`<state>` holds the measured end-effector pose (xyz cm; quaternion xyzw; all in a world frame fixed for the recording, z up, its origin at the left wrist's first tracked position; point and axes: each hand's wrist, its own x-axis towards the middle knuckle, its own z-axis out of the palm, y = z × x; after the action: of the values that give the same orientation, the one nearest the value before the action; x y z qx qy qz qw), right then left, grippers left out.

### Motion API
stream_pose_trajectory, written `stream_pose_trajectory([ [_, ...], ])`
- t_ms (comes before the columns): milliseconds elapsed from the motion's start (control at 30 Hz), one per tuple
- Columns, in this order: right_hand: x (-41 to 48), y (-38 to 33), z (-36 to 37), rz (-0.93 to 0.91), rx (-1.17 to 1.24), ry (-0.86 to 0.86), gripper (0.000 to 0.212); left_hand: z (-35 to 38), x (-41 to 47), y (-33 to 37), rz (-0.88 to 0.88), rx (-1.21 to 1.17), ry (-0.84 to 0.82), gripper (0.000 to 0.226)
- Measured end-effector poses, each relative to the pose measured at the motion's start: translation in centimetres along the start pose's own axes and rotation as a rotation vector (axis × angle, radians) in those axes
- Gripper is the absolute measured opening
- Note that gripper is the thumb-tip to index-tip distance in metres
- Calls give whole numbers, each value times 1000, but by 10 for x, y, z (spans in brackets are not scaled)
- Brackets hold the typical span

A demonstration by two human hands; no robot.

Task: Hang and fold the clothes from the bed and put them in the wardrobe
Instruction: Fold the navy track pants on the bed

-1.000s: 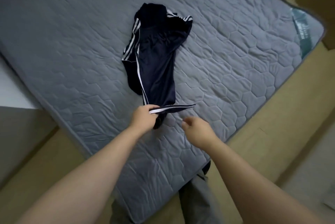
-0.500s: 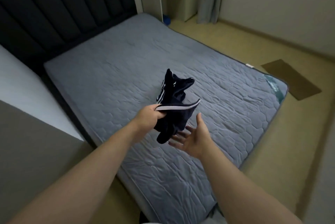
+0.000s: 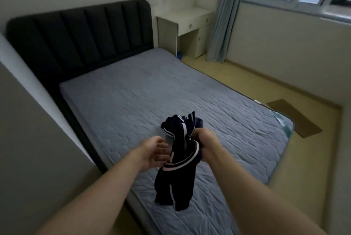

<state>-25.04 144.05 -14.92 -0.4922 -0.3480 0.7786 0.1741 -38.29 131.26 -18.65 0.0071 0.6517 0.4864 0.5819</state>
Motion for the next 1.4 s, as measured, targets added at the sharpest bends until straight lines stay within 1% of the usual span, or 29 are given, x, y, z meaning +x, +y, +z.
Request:
stream_pose_trajectory([
  [33, -7, -9, 8, -60, -1, -50, 29, -1, 6, 0, -49, -49, -1, 43],
  [100, -25, -27, 20, -168, -17, -168, 43, 1, 14, 3, -156, -304, -219, 74],
  [133, -34, -36, 24, -216, -24, -234, 49, 4, 15, 6, -173, -396, -297, 87],
  [167, -42, -44, 26, -256, -32, -303, 53, 8, 17, 10, -154, -451, -353, 91],
  [233, -57, -56, 25, -311, -48, -445, 54, 20, 13, 21, -36, -457, -373, 83],
  [267, -62, -59, 22, -332, -62, -507, 52, 25, 10, 27, -3, -484, -366, 78],
  [300, -67, -61, 17, -347, -90, -554, 49, 30, 8, 35, 12, -517, -344, 71],
  [367, -73, -61, 4, -345, -205, -627, 47, 37, 7, 54, 53, -469, -248, 51],
  [433, -77, -58, -10, -294, -365, -644, 49, 41, 0, 74, 138, -360, -176, 46],
  [500, -80, -53, -25, -217, -509, -592, 52, 48, -10, 96, 216, -352, -147, 44],
  [567, -82, -48, -39, -143, -568, -548, 54, 57, -23, 120, 295, -340, -146, 54],
  [633, -83, -44, -45, -102, -517, -538, 56, 67, -48, 140, 391, -373, -208, 58],
  [700, -81, -44, -45, -117, -372, -537, 57, 76, -80, 150, 483, -367, -355, 52],
  [733, -78, -46, -43, -115, -253, -535, 59, 79, -97, 151, 529, -333, -454, 43],
  [800, -73, -55, -35, -72, 49, -572, 73, 80, -119, 147, 597, -236, -625, 24],
  [833, -73, -59, -29, -91, 170, -595, 77, 77, -127, 142, 601, -165, -674, 21],
  [867, -74, -64, -23, -155, 248, -604, 71, 73, -132, 138, 582, -75, -700, 23],
  [933, -78, -75, -12, -303, 328, -577, 46, 60, -138, 131, 537, 139, -706, 32],
  [967, -79, -78, -7, -336, 320, -612, 39, 54, -140, 129, 516, 263, -694, 35],
  [1000, -81, -78, -4, -305, 311, -660, 41, 47, -141, 127, 490, 371, -667, 38],
  [1033, -81, -76, -2, -338, 284, -638, 46, 41, -139, 125, 460, 448, -605, 43],
  [1067, -80, -73, -2, -344, 261, -615, 47, 35, -134, 123, 438, 498, -510, 47],
  [1133, -75, -71, -4, -342, 224, -595, 41, 26, -121, 119, 441, 552, -277, 54],
  [1200, -77, -73, 1, -381, 200, -560, 38, 22, -107, 115, 506, 549, -33, 50],
  [1267, -82, -77, 8, -430, 180, -503, 32, 18, -96, 114, 666, 502, 204, 46],
  [1300, -86, -80, 11, -442, 184, -487, 32, 14, -93, 115, 769, 507, 304, 53],
  [1333, -90, -82, 13, -442, 185, -474, 36, 11, -90, 118, 859, 556, 345, 67],
  [1367, -94, -84, 15, -432, 184, -470, 43, 7, -87, 120, 925, 601, 282, 84],
  [1400, -98, -87, 17, -425, 169, -477, 49, 7, -88, 121, 929, 625, 137, 97],
])
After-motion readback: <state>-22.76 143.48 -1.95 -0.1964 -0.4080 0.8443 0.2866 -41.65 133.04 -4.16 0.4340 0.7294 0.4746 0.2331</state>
